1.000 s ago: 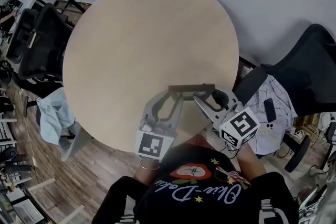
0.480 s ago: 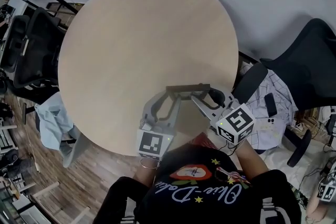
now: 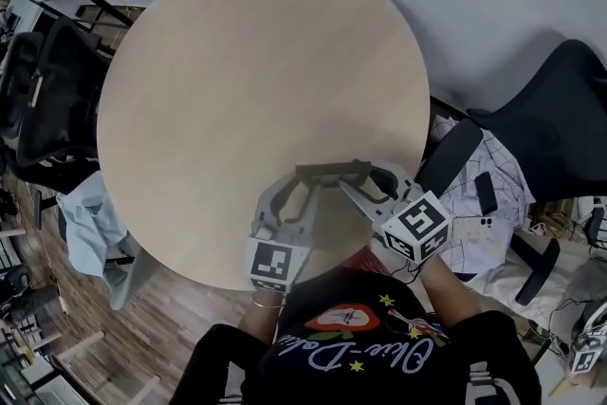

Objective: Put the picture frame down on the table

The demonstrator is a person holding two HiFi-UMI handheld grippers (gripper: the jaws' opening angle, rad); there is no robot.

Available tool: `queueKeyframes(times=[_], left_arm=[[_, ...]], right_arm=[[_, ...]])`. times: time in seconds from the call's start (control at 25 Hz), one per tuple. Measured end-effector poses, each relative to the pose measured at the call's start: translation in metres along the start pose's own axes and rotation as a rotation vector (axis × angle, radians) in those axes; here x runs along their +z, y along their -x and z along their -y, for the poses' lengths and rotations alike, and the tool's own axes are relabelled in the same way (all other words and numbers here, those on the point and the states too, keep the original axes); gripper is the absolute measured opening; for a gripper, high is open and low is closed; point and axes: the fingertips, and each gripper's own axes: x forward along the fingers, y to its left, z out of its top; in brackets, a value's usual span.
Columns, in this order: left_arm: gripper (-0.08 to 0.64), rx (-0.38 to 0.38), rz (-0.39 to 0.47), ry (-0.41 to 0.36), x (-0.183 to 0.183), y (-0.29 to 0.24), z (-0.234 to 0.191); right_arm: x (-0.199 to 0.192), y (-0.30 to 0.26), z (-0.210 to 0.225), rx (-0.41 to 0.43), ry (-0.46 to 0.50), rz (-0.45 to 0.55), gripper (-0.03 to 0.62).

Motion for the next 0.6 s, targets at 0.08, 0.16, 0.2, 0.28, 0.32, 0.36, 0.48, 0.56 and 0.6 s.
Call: queueKeyframes(times=[0.08, 0.16, 0.2, 0.28, 0.32, 0.36, 0.48, 0.56, 0.6], left_arm=[[0.094, -0.003, -0.007, 0.000, -0.004, -0.002, -0.001], [0.094, -0.003, -0.014, 0.003, -0.006, -0.003, -0.003], [0.095, -0.003, -0.018, 0.005, -0.008, -0.003, -0.003], [0.095, -0.003, -0.026, 0.013, -0.012, -0.004, -0.004], [0.095, -0.002, -0.031, 0.017, -0.014, -0.004, -0.004], [0.095, -0.002, -0.035, 0.019, -0.016, -0.005, -0.005], [0.094, -0.009, -0.047, 0.025, -0.020, -0.007, -0.004], [0.094, -0.017, -0.056, 0.024, -0.022, -0.009, -0.005], [0.094, -0.019, -0.060, 0.021, -0.023, -0.010, -0.006]], right_arm=[[-0.003, -0.002, 0.001, 0.000, -0.001, -0.011, 0.130], [-0.006, -0.005, 0.002, 0.000, -0.002, -0.020, 0.130], [-0.007, -0.006, 0.002, 0.000, -0.004, -0.025, 0.130], [-0.010, -0.008, 0.002, -0.001, -0.009, -0.036, 0.133], [-0.012, -0.008, 0.003, -0.001, -0.011, -0.041, 0.135], [-0.013, -0.009, 0.004, 0.000, -0.012, -0.046, 0.135], [-0.017, -0.010, 0.006, 0.001, -0.013, -0.057, 0.135], [-0.019, -0.011, 0.008, 0.000, -0.019, -0.061, 0.140], [-0.020, -0.012, 0.009, 0.001, -0.024, -0.064, 0.141]])
